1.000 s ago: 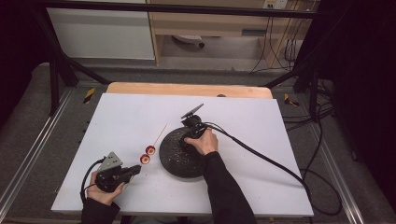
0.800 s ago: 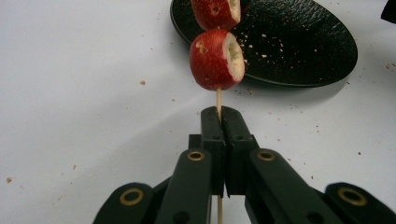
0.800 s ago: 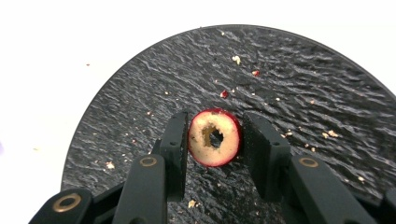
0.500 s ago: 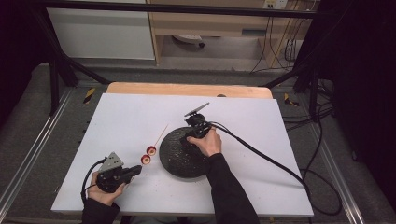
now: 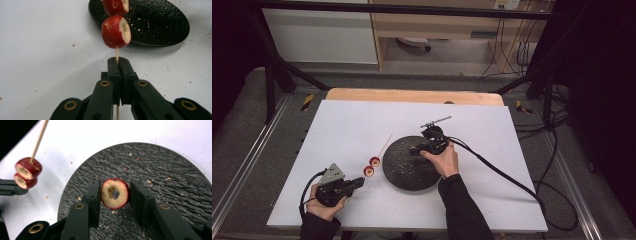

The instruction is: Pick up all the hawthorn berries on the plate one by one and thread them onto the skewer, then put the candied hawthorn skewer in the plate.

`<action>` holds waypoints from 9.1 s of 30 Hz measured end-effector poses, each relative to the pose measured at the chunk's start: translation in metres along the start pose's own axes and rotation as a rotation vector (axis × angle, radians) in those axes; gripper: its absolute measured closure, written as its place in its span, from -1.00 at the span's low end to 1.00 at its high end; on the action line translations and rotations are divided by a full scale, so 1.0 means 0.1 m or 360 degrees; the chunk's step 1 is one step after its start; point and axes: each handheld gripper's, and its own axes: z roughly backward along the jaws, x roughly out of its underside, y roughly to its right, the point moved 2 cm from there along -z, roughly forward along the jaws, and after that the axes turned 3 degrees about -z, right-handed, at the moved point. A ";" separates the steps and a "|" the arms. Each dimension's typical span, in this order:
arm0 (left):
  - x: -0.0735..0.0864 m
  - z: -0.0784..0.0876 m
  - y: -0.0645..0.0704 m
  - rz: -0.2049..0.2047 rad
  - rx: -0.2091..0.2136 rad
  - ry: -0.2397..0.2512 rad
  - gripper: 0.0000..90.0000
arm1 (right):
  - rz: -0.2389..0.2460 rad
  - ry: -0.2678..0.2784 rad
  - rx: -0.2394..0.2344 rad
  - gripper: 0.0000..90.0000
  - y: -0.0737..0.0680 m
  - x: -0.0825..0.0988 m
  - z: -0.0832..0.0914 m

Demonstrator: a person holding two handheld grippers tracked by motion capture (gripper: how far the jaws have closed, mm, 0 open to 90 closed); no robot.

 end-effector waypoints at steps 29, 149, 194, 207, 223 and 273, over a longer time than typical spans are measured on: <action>-0.05 -0.11 0.17 -0.0001 0.0029 0.0000 0.97 | -0.0206 0.0682 -0.0227 0.40 0.11 0.56 0.24; -0.86 -0.68 0.79 0.0052 0.0096 0.0181 0.97 | -0.0441 0.1348 -0.0412 0.41 0.09 0.43 0.46; -0.75 -0.49 0.46 0.0013 0.0107 0.0101 0.97 | 0.0109 0.0650 0.0058 -0.91 0.45 0.71 0.75; -0.80 -0.50 0.36 -0.0023 0.0094 -0.0004 0.97 | 0.0146 0.0445 0.0170 -0.99 0.76 1.13 0.84; -0.89 -0.66 0.32 -0.0059 0.0060 -0.0192 0.97 | 0.0204 0.0342 0.0212 -0.99 0.92 1.50 0.93; -0.87 -0.94 0.41 -0.0151 0.0057 -0.0475 0.57 | 0.0211 0.0344 0.0226 -0.99 0.98 1.68 1.00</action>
